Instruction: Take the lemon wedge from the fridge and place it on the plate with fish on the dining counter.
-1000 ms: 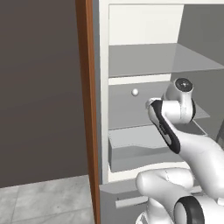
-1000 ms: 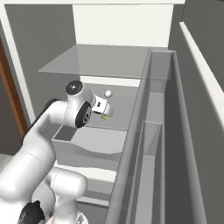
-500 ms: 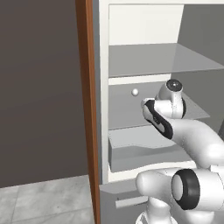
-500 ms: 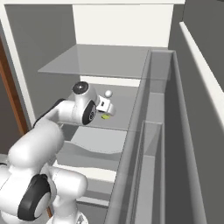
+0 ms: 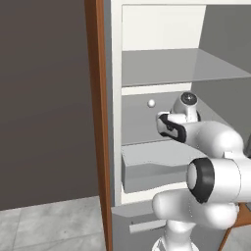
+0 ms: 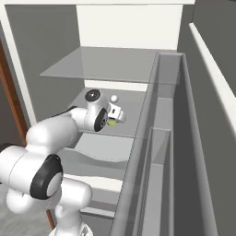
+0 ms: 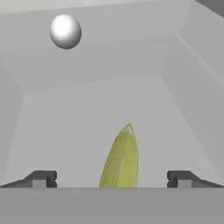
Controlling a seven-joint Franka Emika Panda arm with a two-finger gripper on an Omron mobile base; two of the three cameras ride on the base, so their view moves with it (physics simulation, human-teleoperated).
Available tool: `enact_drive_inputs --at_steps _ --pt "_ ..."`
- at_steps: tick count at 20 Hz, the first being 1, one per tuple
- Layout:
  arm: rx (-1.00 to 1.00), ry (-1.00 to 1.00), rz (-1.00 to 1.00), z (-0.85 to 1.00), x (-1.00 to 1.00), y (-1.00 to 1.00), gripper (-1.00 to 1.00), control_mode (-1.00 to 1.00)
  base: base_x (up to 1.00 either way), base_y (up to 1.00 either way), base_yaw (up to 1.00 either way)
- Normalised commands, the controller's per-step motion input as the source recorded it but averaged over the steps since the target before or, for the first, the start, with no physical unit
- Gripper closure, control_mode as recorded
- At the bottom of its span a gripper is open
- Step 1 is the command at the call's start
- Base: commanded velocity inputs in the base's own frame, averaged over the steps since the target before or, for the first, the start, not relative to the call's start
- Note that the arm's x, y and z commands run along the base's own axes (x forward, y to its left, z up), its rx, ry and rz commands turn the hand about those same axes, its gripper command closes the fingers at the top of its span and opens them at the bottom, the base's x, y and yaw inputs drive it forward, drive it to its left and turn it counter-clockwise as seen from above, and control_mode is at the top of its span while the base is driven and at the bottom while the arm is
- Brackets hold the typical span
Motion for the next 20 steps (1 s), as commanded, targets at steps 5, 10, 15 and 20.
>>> enact_drive_inputs --at_steps 5,10,15,20 --pt "0.0 0.02 0.0 -0.2 0.31 -0.12 -1.0 -1.0 0.0 0.0 0.0" --pt "0.0 0.04 0.0 -0.01 0.07 0.0 -1.0 -1.0 0.0 0.0 0.0" --pt "0.0 0.02 0.0 -0.13 0.02 0.0 -1.0 -1.0 0.0 0.0 0.0" --pt "0.0 0.0 0.0 -0.21 0.0 0.0 1.0 -1.0 0.0 0.0 0.0"
